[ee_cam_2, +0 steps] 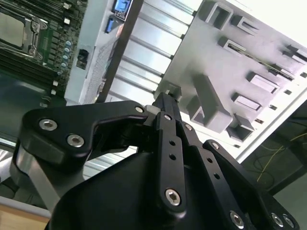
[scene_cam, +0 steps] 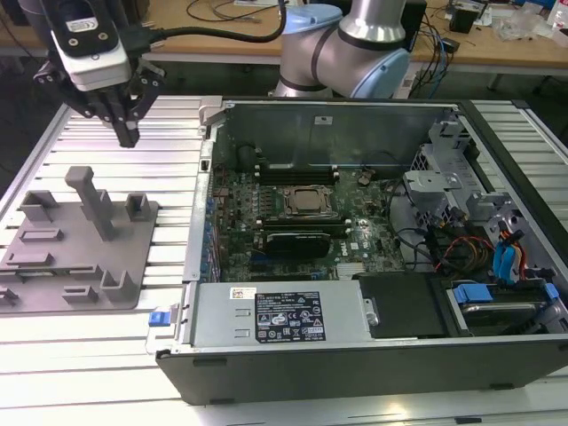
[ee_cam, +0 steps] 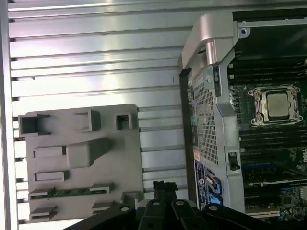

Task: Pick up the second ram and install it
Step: 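Reach for the second ram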

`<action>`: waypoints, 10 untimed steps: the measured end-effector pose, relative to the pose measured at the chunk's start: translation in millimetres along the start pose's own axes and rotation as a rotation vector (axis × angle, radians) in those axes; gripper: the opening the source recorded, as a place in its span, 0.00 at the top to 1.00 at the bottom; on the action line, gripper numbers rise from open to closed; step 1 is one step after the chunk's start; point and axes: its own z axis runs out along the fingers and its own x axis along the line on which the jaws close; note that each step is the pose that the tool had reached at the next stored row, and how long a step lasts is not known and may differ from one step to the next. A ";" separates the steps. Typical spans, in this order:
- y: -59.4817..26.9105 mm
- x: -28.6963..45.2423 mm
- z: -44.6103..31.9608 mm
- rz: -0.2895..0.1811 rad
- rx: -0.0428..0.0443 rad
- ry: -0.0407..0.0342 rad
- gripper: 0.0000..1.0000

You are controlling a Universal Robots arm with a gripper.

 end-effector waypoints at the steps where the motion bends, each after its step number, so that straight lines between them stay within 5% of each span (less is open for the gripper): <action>1: -0.2 2.5 0.0 0.000 0.0000 -0.0002 0.92; 10: -2.7 33.0 4.5 0.000 0.0000 -0.0009 0.92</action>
